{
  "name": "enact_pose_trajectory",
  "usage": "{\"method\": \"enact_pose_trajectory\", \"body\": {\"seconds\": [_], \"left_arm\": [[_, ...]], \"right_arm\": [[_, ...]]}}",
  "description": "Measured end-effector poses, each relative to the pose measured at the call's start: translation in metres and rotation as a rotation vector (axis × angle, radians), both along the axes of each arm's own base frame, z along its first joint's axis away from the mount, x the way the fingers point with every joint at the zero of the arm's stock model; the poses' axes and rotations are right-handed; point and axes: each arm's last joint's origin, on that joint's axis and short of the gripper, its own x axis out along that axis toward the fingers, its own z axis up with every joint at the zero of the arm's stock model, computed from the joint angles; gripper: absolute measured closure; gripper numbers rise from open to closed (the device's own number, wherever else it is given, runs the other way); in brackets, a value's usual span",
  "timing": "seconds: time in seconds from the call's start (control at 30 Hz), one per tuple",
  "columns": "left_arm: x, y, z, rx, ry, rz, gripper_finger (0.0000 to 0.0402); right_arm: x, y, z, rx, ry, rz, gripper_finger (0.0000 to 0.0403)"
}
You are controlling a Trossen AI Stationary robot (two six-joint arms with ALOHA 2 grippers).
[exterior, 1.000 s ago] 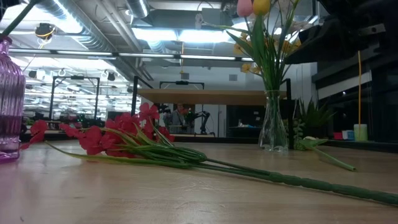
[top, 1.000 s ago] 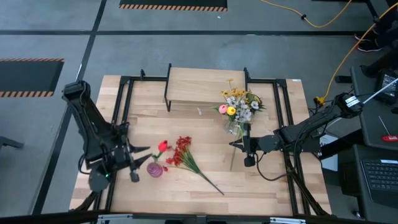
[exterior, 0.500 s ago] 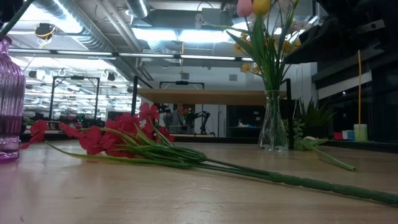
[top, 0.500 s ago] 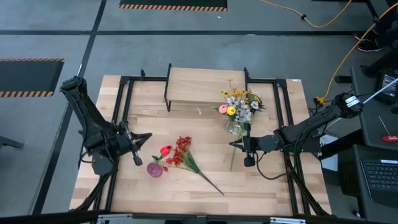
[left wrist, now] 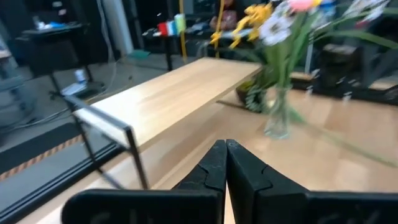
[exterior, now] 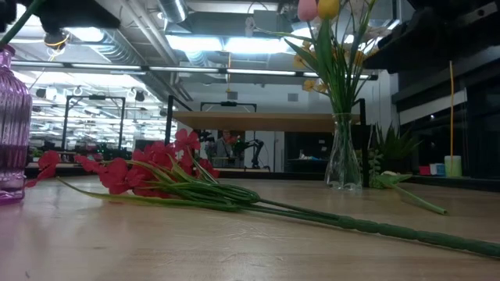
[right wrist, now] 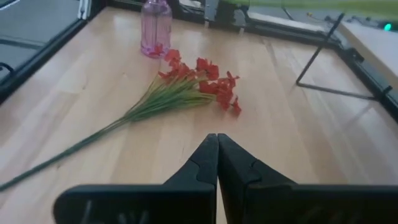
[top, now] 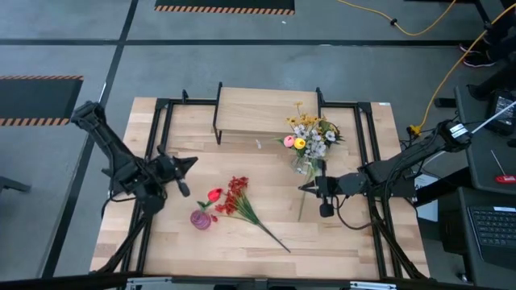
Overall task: Pick and place flowers into a vace then onto a shelf
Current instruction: Put the light yellow flower into the violet vase
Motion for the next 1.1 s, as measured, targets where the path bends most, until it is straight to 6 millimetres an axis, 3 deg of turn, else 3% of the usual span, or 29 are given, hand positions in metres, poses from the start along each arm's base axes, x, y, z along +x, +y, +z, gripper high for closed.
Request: {"method": "enact_pose_trajectory", "body": {"seconds": [0.17,0.43,0.6,0.8,1.1], "left_arm": [[0.007,0.014,-0.004,-0.019,0.081,0.068,0.0399],[0.017,0.03,-0.009,-0.134,0.208,0.101,0.0399],[0.019,0.035,-0.009,-0.068,0.283,0.097,0.04],[0.02,0.038,-0.008,-0.011,0.335,0.091,0.0397],[0.02,0.039,-0.008,-0.01,0.336,0.096,0.0399]], "right_arm": [[0.0,0.0,0.006,0.115,0.018,-0.052,0.0396],[0.009,0.003,0.043,0.302,0.18,-0.261,0.04],[0.014,0.005,0.058,0.434,0.292,-0.439,0.0401],[0.015,0.009,0.046,0.528,0.429,-0.703,0.0401],[0.019,0.032,0.018,0.469,0.304,-0.856,0.04]]}}
